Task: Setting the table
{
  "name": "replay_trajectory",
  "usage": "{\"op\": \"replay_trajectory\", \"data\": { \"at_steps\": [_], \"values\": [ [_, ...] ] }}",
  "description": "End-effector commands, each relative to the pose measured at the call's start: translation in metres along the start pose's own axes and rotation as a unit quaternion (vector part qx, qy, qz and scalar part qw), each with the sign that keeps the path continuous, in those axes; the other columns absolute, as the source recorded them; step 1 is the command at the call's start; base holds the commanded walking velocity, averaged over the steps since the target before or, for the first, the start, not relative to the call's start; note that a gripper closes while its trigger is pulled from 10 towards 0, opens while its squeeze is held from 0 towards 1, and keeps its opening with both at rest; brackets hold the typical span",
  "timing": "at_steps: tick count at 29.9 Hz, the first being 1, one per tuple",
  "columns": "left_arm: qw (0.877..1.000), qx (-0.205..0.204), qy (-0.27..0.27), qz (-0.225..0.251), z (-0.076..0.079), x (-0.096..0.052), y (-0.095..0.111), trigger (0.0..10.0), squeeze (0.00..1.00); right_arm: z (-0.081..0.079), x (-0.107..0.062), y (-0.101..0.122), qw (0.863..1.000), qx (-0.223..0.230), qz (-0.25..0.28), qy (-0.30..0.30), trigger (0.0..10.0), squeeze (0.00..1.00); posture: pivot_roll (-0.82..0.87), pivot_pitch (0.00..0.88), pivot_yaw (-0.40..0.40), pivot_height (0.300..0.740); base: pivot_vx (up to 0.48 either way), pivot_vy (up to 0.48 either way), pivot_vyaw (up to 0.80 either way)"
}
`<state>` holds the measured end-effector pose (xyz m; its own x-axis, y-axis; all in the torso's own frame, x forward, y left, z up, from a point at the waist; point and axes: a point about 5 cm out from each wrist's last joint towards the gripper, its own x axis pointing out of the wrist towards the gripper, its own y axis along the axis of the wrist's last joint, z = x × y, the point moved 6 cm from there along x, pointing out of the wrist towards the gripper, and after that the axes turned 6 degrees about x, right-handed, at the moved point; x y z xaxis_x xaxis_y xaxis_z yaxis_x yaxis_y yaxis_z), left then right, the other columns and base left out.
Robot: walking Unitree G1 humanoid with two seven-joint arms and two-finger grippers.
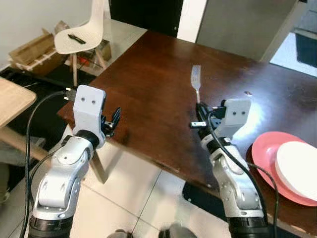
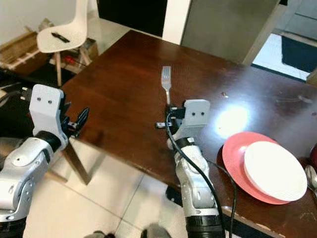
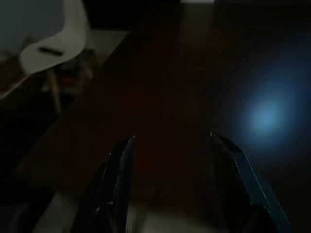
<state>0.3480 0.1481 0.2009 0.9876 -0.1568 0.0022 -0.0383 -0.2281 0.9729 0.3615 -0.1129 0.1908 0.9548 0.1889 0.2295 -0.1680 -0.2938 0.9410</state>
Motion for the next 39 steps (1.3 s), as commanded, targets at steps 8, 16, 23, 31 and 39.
{"op": "replay_trajectory", "data": {
  "at_steps": [8, 16, 23, 31, 39],
  "values": [
    [1.000, -0.001, -0.005, -0.004, 0.0035, 0.0005, -0.0027, 10.0, 0.00, 0.0017, -0.0023, -0.0042, 1.000, 0.007, -0.006, -0.001, 10.0, 0.00, -0.01, 0.041, 0.034, 0.740, -0.314, 0.000, 0.00],
    [1.000, 0.000, -0.006, -0.003, 0.0033, 0.0007, -0.0030, 10.0, 0.00, 0.0006, -0.0023, -0.0051, 1.000, 0.009, -0.007, 0.003, 10.0, 0.00, 0.00, 0.034, 0.035, 0.740, -0.314, 0.000, 0.00],
    [1.000, 0.000, -0.007, -0.003, 0.0040, 0.0011, -0.0025, 10.0, 0.00, 0.0003, -0.0023, -0.0052, 1.000, 0.011, -0.006, 0.004, 10.0, 0.00, 0.00, 0.034, 0.036, 0.740, -0.314, 0.000, 0.00],
    [1.000, 0.001, -0.008, -0.003, 0.0039, 0.0009, -0.0027, 10.0, 0.00, -0.0004, -0.0025, -0.0064, 1.000, 0.014, -0.008, 0.006, 10.0, 0.00, 0.00, 0.035, 0.036, 0.740, -0.314, 0.000, 0.00],
    [1.000, 0.001, -0.008, -0.004, 0.0039, 0.0007, -0.0027, 10.0, 0.00, -0.0011, -0.0027, -0.0072, 1.000, 0.016, -0.008, 0.006, 10.0, 0.00, 0.00, 0.037, 0.037, 0.740, -0.314, 0.000, 0.00]
  ]
}}
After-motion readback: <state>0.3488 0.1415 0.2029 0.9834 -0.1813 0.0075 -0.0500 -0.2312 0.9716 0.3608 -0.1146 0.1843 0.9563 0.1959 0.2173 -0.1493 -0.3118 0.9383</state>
